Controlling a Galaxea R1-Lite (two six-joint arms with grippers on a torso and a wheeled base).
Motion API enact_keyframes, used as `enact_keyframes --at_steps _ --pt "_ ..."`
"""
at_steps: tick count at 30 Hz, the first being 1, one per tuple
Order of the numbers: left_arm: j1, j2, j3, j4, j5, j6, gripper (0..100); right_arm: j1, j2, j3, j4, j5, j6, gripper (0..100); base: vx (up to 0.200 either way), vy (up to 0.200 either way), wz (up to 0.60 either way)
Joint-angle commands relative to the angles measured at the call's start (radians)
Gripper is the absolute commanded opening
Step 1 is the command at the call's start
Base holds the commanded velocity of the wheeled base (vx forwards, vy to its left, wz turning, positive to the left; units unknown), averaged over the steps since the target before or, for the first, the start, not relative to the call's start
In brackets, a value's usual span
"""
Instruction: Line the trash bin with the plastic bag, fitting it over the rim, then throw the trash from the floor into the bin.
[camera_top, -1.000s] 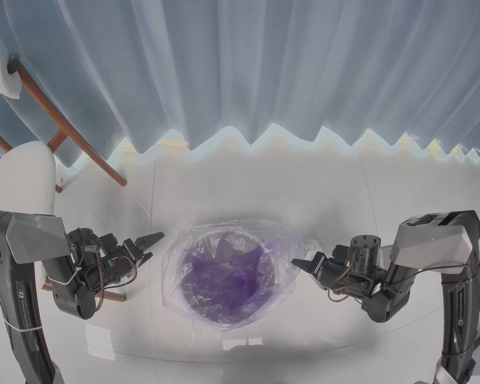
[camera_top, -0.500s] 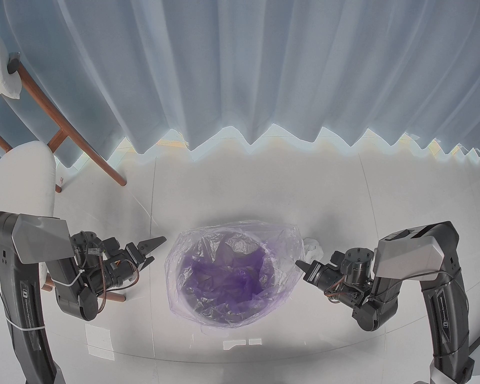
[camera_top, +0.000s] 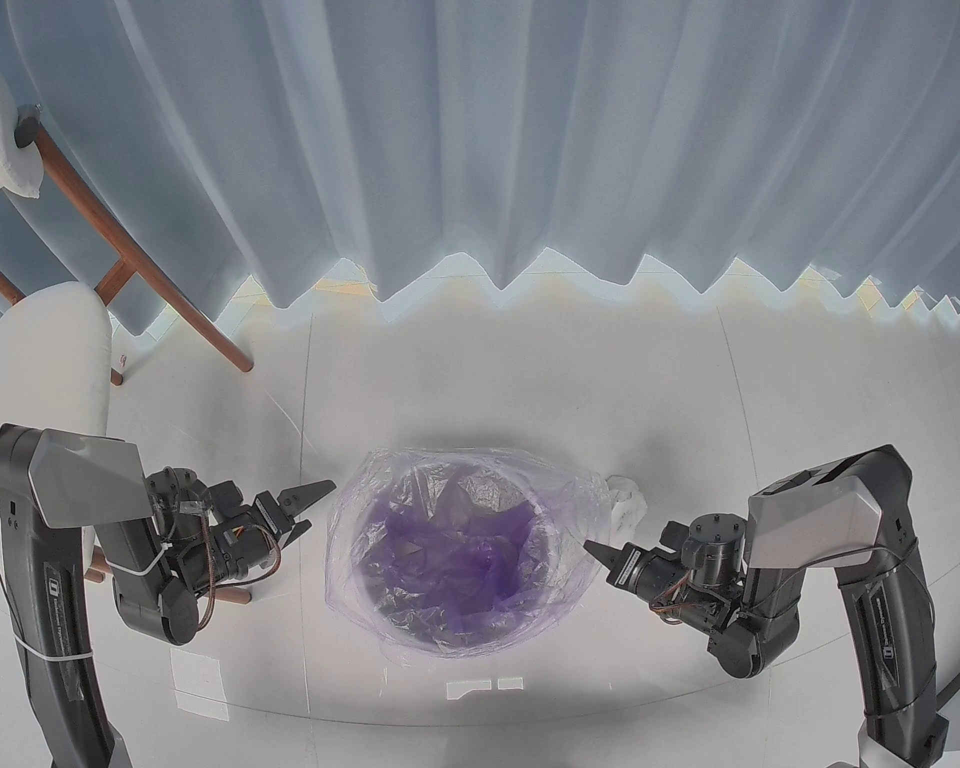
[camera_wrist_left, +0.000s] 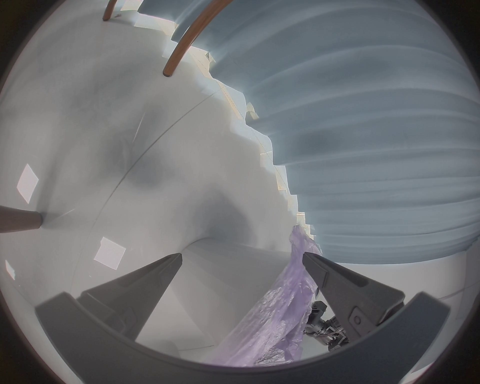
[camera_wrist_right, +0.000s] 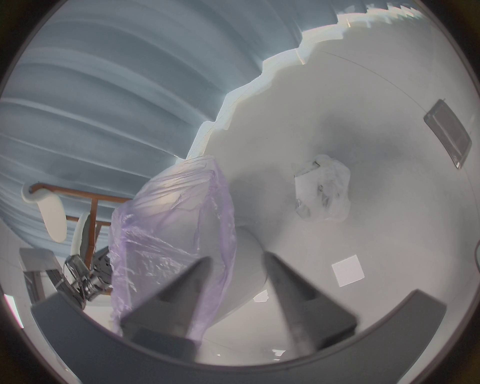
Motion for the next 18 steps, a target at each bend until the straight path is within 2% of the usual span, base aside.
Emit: enact_keyframes --at_steps 1,10,16,17,18 --pt "-0.020 0.000 0.009 -0.002 0.000 -0.002 100 0.004 -0.041 0.033 -0.018 0.001 0.043 100 0.000 0.000 0.00" --pt "-0.112 -0.035 0.044 -0.002 0.000 -0.002 100 0.006 -0.041 0.022 -0.018 0.001 0.047 100 0.000 0.000 0.00" --pt "-0.109 -0.021 0.038 -0.002 0.000 0.000 100 0.006 -0.047 0.022 -0.018 -0.001 0.050 100 0.000 0.000 0.00" --pt "-0.106 -0.015 0.037 -0.002 0.000 -0.002 0 0.006 -0.049 0.022 -0.018 -0.001 0.051 100 0.000 0.000 0.00" --pt "-0.105 -0.009 0.032 -0.002 0.000 0.000 0 0.006 -0.049 0.022 -0.018 -0.001 0.053 100 0.000 0.000 0.00"
